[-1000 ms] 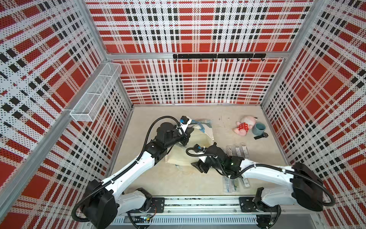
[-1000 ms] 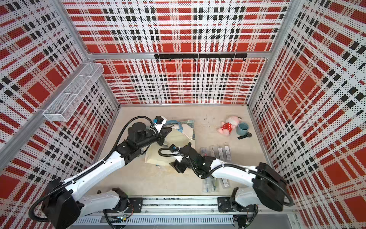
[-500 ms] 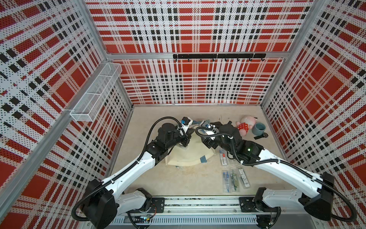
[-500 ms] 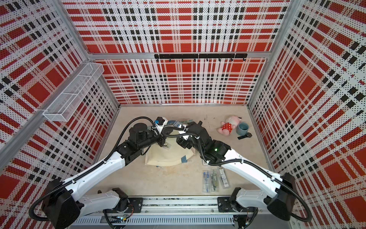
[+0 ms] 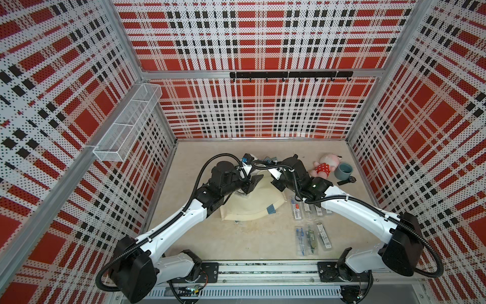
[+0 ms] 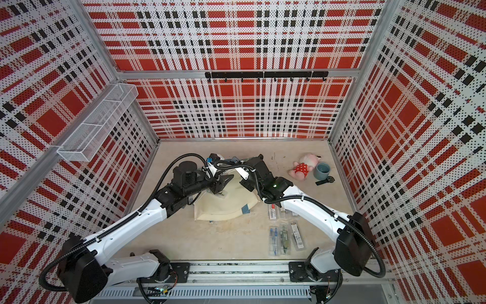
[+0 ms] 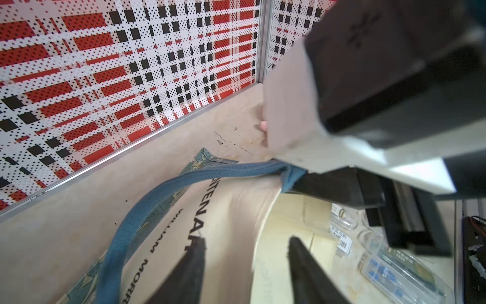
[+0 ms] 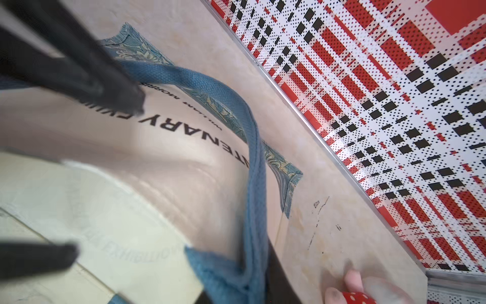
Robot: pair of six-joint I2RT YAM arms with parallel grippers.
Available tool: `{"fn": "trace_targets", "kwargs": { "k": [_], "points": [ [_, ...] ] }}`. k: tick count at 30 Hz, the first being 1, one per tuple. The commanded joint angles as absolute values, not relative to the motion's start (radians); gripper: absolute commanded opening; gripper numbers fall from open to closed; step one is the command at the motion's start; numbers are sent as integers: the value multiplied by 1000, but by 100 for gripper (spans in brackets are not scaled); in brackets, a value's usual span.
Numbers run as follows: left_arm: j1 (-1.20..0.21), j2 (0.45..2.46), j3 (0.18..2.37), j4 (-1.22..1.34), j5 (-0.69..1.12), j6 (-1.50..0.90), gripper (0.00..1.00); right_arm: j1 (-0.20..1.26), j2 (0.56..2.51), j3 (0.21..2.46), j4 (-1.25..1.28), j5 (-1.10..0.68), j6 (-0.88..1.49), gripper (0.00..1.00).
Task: Take out the compass set from the canvas bag
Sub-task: Adjust the canvas bag at the center of the board.
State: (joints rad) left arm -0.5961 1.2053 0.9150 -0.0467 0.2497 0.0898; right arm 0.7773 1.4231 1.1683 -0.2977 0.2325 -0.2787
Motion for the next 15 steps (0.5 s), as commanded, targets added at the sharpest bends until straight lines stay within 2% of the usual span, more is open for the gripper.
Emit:
{"fn": "trace_targets", "kwargs": {
  "k": [1,3,4,8,10,12,15],
  "points": [
    [-601,1165,933,-147,199,112,84,764,1424,1221,-309,228,-237,13],
    [-619,1132,912,-185,146,125,91,760,1430,1236,-321,226,-235,13],
    [-632,1113,895,-198,109,132,99,758,1432,1241,-326,220,-236,13],
    [-649,1073,849,-206,-49,145,99,750,1431,1237,-323,212,-248,13],
    [-649,1083,850,-201,-106,159,94,743,1431,1233,-321,169,-252,13],
    [-649,1099,853,-194,-138,174,86,738,1428,1229,-321,159,-252,13],
    [-649,1118,851,-161,-149,187,65,733,1419,1220,-319,145,-251,13]
  ]
}}
